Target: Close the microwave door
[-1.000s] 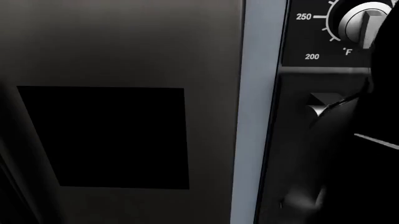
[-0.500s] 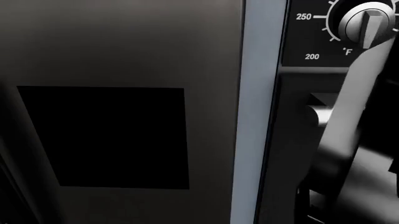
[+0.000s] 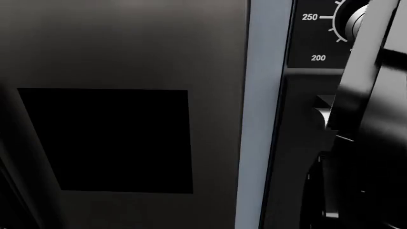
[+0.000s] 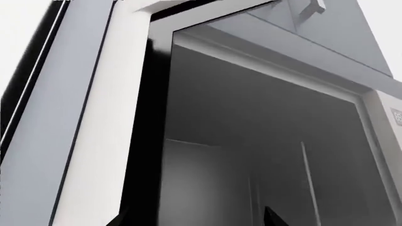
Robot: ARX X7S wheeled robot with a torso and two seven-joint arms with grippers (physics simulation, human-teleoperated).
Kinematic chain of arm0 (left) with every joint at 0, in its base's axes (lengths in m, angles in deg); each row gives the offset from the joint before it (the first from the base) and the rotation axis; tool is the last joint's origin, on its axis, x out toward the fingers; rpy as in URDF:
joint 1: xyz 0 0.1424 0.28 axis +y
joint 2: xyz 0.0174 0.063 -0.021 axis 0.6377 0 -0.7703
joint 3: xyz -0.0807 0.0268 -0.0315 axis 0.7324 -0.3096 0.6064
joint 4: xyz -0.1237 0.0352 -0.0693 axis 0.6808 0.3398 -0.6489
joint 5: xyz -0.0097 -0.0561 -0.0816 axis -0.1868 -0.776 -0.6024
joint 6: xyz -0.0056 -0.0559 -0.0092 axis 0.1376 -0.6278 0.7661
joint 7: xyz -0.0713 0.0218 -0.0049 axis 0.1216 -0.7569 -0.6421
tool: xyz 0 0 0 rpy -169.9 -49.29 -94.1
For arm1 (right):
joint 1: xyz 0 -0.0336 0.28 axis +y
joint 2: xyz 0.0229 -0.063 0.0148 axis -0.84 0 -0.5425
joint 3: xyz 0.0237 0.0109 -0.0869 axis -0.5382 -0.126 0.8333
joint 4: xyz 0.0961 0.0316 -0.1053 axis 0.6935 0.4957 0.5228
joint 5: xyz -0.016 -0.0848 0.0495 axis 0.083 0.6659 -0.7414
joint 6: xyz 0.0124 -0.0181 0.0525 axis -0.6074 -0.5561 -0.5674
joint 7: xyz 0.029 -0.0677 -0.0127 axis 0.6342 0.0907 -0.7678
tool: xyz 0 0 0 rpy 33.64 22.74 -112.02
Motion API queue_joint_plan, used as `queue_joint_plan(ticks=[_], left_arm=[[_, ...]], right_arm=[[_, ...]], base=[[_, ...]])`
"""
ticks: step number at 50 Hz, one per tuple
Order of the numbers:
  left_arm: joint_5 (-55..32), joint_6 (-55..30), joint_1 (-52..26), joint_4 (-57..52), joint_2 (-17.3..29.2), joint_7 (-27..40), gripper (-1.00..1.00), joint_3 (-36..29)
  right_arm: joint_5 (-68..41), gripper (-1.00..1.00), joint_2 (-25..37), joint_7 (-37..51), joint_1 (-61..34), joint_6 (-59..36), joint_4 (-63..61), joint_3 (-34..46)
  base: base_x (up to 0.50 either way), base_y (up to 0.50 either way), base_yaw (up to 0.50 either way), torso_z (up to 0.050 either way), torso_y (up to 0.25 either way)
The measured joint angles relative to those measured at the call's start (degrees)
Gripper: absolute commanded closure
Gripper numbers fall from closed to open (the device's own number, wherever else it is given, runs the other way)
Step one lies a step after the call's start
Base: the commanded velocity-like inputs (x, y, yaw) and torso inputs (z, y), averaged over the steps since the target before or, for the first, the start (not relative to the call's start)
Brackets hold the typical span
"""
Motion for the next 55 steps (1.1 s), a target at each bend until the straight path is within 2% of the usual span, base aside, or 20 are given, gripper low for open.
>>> queue_joint_plan(ticks=[43, 55], left_arm=[[0.00, -0.28, -0.21, 0.17, 0.70, 0.86, -1.00, -0.56], [-0.05, -0.16, -0.19, 0.36, 1.00, 1.17, -1.00, -0.69]], right_arm=[[-5.99, -1.00, -1.48, 7.75, -8.88, 10.58, 29.20, -2.20], [-8.19, -1.00, -2.20, 10.99, -11.75, 12.30, 34.06, -2.72]], base=[[0.00, 0.00, 0.00, 0.000, 0.000], [0.01, 0.00, 0.00, 0.001, 0.000]])
